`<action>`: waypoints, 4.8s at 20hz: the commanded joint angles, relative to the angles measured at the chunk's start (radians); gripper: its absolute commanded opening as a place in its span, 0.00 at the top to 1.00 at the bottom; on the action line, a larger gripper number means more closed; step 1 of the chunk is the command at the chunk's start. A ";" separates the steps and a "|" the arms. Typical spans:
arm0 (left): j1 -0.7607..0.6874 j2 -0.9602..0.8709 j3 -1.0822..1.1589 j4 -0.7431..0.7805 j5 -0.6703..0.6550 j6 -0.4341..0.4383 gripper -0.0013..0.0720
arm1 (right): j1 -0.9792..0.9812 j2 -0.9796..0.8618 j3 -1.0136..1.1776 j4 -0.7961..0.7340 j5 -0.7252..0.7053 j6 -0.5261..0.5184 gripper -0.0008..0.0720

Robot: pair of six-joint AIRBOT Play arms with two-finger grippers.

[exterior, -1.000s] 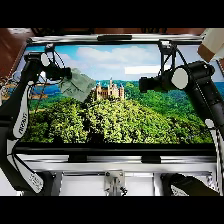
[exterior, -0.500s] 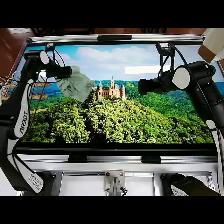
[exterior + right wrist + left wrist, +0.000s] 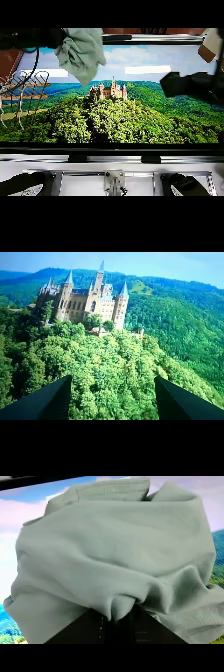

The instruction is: Fold the shirts.

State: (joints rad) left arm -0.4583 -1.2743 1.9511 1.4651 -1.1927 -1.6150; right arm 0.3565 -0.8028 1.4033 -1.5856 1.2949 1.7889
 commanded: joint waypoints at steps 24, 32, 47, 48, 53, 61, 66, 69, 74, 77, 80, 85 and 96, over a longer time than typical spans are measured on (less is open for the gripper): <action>0.051 -0.007 -0.994 -0.291 0.085 -0.042 0.23 | -0.037 -0.320 -0.569 0.247 0.010 -0.101 0.08; -0.072 -0.133 -1.088 -0.587 0.419 -0.017 0.40 | -0.037 -0.404 -0.657 0.438 -0.048 -0.156 0.08; -0.060 -0.141 -1.081 -0.598 0.422 0.011 0.93 | 0.079 -0.506 -0.829 0.739 -0.332 -0.211 0.56; -0.056 -0.139 -1.081 -0.598 0.422 0.011 0.93 | 0.072 -0.501 -0.828 0.739 -0.320 -0.210 0.76; 0.042 -0.039 -1.048 -0.575 0.388 0.103 0.93 | -0.026 -0.327 -0.761 0.562 -0.204 -0.211 0.89; 0.165 0.353 -0.648 -0.401 0.293 0.142 0.93 | -0.137 0.122 -0.279 0.243 -0.163 -0.238 0.89; 0.166 0.511 -0.335 -0.351 0.293 0.141 0.93 | -0.137 0.229 -0.017 0.328 -0.353 -0.228 0.89; 0.167 0.558 -0.307 -0.230 0.254 0.119 0.93 | -0.137 0.229 0.040 0.317 -0.272 -0.230 0.89; 0.167 0.499 -0.373 -0.085 -0.110 0.058 0.93 | -0.137 0.182 0.005 0.155 0.154 -0.163 0.89; 0.164 0.457 -0.600 -0.093 -0.100 0.059 0.93 | -0.137 0.169 -0.207 0.159 0.233 -0.143 0.89; 0.164 0.372 -0.848 -0.102 0.046 0.059 0.93 | -0.137 0.168 -0.497 0.174 0.077 -0.108 0.89; 0.164 0.059 -0.920 -0.286 0.336 0.059 0.93 | -0.137 0.053 -0.755 0.246 -0.304 -0.038 0.89; 0.459 -0.024 -0.664 -0.141 -0.319 0.139 0.39 | -0.137 -0.078 -0.755 0.355 -0.415 -0.051 0.89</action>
State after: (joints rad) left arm -0.1040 -1.3468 1.2457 1.2488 -1.2762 -1.4803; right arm 0.2192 -0.8742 0.6518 -1.2480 0.8715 1.7432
